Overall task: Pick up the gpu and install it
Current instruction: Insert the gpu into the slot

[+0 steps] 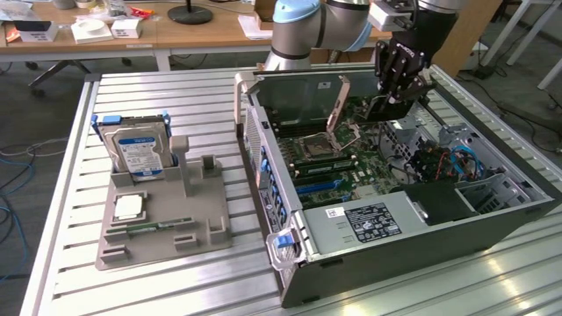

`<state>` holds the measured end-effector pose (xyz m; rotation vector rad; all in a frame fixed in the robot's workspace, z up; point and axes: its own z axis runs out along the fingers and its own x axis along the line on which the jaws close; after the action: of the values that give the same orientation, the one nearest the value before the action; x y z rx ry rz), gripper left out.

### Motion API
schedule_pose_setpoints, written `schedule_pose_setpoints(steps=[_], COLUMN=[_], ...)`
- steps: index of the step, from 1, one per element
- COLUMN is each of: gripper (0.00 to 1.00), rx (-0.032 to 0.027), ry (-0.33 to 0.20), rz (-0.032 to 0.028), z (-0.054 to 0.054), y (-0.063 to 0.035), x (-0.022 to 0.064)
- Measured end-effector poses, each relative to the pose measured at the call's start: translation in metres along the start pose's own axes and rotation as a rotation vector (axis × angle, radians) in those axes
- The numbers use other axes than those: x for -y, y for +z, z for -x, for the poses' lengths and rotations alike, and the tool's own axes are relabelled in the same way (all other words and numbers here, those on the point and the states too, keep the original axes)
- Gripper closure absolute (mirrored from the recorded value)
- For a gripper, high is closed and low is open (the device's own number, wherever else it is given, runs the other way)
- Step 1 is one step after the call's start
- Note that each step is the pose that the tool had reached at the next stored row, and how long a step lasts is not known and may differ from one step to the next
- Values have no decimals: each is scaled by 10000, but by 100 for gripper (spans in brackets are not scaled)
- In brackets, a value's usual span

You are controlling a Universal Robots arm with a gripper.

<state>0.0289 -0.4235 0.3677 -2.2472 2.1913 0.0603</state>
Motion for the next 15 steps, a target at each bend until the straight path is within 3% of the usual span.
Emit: schedule_pose_setpoints(steps=[4,11,15], gripper=[74,74,74], rx=[0,-4,-5], ry=[-1,-5,-6], rz=[-34,-168,-170], z=[-1,-3,-3], y=[39,131,132], x=[-29,-33,-33])
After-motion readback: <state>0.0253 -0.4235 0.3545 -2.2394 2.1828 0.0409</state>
